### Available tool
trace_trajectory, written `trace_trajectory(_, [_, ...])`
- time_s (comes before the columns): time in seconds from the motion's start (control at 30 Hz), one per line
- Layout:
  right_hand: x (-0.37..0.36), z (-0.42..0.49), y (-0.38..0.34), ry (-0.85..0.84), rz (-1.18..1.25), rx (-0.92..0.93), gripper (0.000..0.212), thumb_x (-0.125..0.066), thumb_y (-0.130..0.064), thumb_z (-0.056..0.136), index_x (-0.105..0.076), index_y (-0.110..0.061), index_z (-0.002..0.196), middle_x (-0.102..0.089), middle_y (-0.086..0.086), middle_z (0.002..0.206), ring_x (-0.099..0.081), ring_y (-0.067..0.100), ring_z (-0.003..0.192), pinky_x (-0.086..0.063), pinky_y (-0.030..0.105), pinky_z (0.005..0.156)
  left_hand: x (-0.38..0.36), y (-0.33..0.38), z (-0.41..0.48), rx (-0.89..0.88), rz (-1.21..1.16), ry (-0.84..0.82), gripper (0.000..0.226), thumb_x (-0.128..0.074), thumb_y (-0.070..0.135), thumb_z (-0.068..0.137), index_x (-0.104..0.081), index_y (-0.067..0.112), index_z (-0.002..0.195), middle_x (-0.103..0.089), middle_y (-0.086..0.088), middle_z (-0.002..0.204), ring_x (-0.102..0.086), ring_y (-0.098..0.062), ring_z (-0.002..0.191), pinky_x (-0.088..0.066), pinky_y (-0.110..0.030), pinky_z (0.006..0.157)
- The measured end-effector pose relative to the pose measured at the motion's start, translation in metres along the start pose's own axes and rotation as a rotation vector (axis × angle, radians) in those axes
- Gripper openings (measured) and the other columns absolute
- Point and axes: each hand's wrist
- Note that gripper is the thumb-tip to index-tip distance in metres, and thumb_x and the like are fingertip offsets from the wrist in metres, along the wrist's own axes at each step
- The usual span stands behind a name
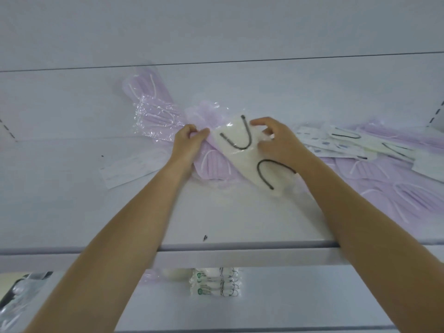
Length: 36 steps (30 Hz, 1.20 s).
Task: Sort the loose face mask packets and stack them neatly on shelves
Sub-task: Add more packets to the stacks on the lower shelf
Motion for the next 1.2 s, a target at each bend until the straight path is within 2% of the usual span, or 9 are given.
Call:
trace_trajectory(0.1, [0.026,0.005,0.013,0.277,-0.241,-0.131,0.054,-0.044,0.002,0.082,-0.048,-0.02,0.131,-0.051,0.014,0.125,-0.049,0.028,0.115,-0.035,0.03,0.093,0.002,0.0,0.002,-0.006,0.021,0.033,0.04,-0.061,0.011,0.086,-0.031,0.021,0.062,-0.03,0.005,0.062,-0.029,-0.008,0.053,-0.026,-0.013,0.041])
trace_trajectory(0.23, [0.041,0.004,0.032,0.325,-0.668,-0.405,0.049,-0.045,-0.005,0.088,-0.044,-0.017,0.135,-0.035,0.015,0.141,-0.025,0.035,0.133,-0.008,0.049,0.113,0.003,0.0,0.004,-0.016,0.051,0.046,0.033,-0.056,0.008,0.087,-0.033,0.022,0.068,-0.032,0.006,0.066,-0.032,-0.006,0.052,-0.026,-0.011,0.041])
trace_trajectory(0.33, [0.033,0.006,0.025,0.243,-0.441,-0.169,0.048,-0.056,-0.03,0.091,-0.046,-0.017,0.136,-0.043,0.012,0.14,-0.033,0.03,0.132,-0.022,0.038,0.111,0.003,0.001,0.006,-0.02,0.017,0.02,0.031,-0.054,0.012,0.091,-0.036,0.021,0.068,-0.037,0.007,0.065,-0.036,0.001,0.042,-0.029,-0.009,0.04])
trace_trajectory(0.43, [0.01,0.003,0.007,-0.09,-0.09,-0.068,0.07,-0.066,-0.044,0.082,-0.037,-0.018,0.141,-0.056,-0.003,0.12,-0.049,0.015,0.114,-0.038,0.024,0.092,0.004,0.002,0.008,-0.032,0.007,-0.021,0.033,-0.055,0.023,0.093,-0.038,0.022,0.065,-0.04,0.007,0.065,-0.037,-0.005,0.055,-0.031,-0.017,0.05])
trace_trajectory(0.53, [-0.003,0.001,0.002,-0.149,0.021,-0.089,0.068,-0.071,-0.027,0.082,-0.039,-0.015,0.14,-0.059,-0.012,0.085,-0.056,0.004,0.08,-0.045,0.013,0.066,0.005,0.004,0.007,-0.026,-0.068,-0.006,0.034,-0.053,0.033,0.095,-0.037,0.022,0.066,-0.042,0.007,0.065,-0.041,-0.004,0.053,-0.035,-0.016,0.051])
trace_trajectory(0.7, [-0.011,0.0,-0.003,-0.123,0.244,-0.141,0.05,-0.065,-0.019,0.087,-0.046,-0.007,0.132,-0.065,-0.001,0.081,-0.063,0.01,0.068,-0.052,0.026,0.075,0.0,0.006,0.005,-0.03,-0.093,-0.179,0.009,-0.056,0.009,0.091,-0.053,0.015,0.097,-0.059,-0.003,0.093,-0.058,-0.015,0.082,-0.05,-0.03,0.078])
trace_trajectory(0.93, [0.009,0.0,0.015,-0.269,-0.558,-0.326,0.069,-0.061,-0.055,0.081,-0.043,-0.015,0.134,-0.042,0.013,0.138,-0.035,0.031,0.13,-0.034,0.04,0.101,0.022,-0.005,0.02,-0.042,0.057,-0.066,0.082,-0.049,-0.008,0.087,-0.011,0.028,0.15,-0.041,-0.006,0.146,-0.049,-0.022,0.126,-0.041,-0.038,0.105])
trace_trajectory(1.03, [0.009,-0.006,0.009,-0.373,-0.579,-0.356,0.075,-0.065,-0.067,0.069,-0.049,-0.026,0.13,-0.042,0.006,0.135,-0.029,0.028,0.131,-0.031,0.041,0.099,0.022,-0.008,0.021,-0.075,0.102,-0.055,0.075,-0.048,-0.013,0.084,-0.027,0.022,0.147,-0.04,-0.006,0.147,-0.044,-0.022,0.131,-0.037,-0.038,0.109])
trace_trajectory(1.2, [0.009,-0.005,0.011,-0.155,-0.608,-0.209,0.022,-0.057,-0.036,0.087,-0.064,-0.015,0.087,-0.062,0.004,0.094,-0.055,0.027,0.098,-0.036,0.033,0.082,0.017,-0.009,0.017,-0.159,0.226,0.004,0.041,-0.048,-0.008,0.083,-0.061,0.011,0.118,-0.055,-0.005,0.13,-0.052,-0.019,0.119,-0.041,-0.02,0.092])
Point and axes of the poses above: each hand's wrist, its own z-axis towards the middle knuckle, its own x-axis out of the back of the hand, y = z × x
